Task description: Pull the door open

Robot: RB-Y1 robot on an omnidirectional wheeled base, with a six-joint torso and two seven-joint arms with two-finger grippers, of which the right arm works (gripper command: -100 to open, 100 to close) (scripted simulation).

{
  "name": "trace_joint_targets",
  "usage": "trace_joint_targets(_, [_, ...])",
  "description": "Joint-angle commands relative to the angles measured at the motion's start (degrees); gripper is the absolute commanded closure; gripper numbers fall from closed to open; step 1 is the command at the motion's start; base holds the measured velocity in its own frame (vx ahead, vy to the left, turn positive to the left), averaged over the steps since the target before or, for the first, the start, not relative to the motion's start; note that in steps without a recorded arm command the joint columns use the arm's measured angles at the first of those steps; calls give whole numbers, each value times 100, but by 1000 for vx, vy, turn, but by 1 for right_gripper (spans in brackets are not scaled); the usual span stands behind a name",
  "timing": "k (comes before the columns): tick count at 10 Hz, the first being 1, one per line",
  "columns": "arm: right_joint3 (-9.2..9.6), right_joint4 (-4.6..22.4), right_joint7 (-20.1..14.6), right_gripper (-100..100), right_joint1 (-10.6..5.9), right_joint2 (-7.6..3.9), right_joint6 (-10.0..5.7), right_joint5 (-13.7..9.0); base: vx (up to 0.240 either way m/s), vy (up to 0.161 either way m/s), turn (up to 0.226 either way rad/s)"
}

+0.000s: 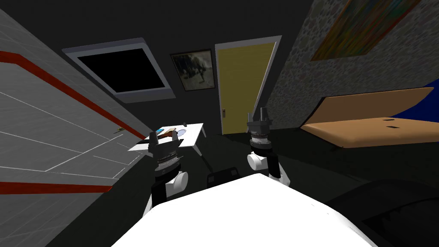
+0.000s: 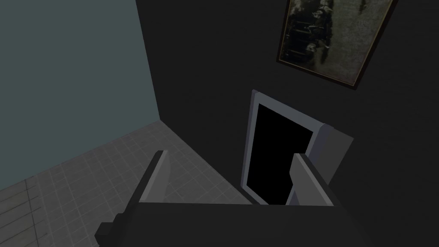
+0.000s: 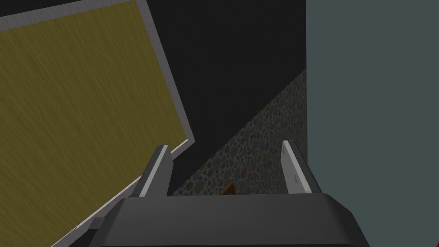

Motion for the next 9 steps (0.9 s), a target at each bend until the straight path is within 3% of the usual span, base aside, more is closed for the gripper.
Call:
trace_joint_targets(1, [15, 96, -112, -100, -14, -61, 8, -112, 119, 7, -17])
trace_joint_targets(9, [115, 746, -871, -100, -106, -417, 66, -875, 188, 5, 13])
